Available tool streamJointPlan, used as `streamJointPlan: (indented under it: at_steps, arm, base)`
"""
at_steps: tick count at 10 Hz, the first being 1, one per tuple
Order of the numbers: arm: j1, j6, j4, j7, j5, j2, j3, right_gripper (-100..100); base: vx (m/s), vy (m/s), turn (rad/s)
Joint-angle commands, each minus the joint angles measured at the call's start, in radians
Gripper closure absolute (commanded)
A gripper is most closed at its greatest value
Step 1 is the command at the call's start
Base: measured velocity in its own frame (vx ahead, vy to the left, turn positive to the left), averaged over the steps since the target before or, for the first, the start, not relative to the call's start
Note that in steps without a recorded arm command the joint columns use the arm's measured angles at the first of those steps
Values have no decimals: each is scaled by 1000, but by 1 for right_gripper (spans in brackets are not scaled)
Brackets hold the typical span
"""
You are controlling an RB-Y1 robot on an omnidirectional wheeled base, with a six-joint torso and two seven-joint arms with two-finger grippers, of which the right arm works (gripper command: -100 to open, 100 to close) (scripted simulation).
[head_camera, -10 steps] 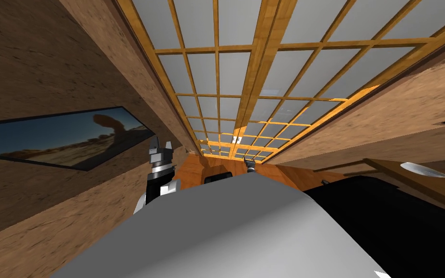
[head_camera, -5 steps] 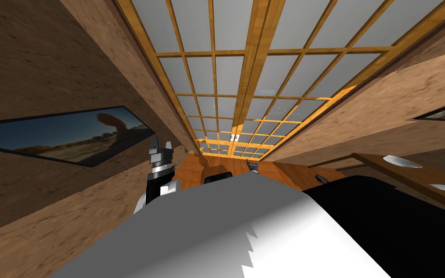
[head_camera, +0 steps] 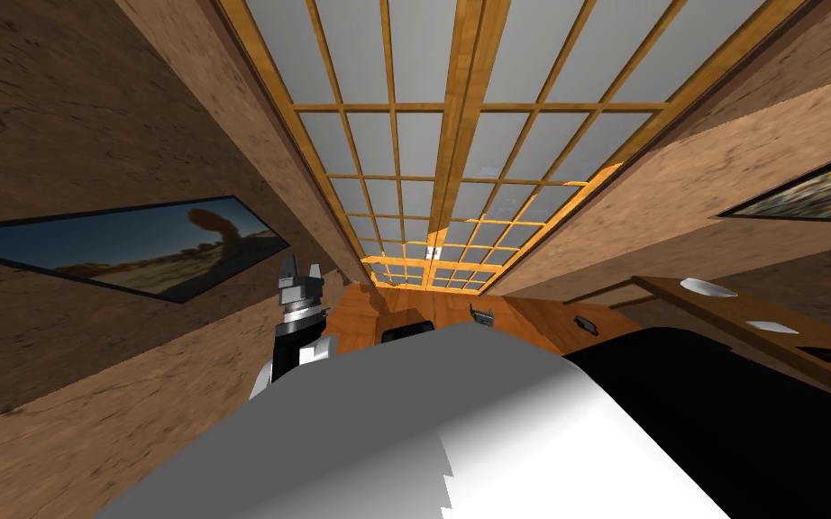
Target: Pull the door open
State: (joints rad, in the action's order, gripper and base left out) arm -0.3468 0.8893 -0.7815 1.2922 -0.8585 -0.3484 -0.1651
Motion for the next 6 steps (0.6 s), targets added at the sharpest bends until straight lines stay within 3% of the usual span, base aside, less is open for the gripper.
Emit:
streamJointPlan:
  at_steps: [1, 3, 6]
  arm:
    - [7, 5, 30, 8, -1, -1, 6, -100]
    - [12, 3, 61, 15, -7, -6, 22, -100]
    - [61, 1, 96, 28, -9, -8, 42, -100]
  base:
    - [-76, -20, 1]
    - [-17, -12, 14]
    - [114, -37, 107]
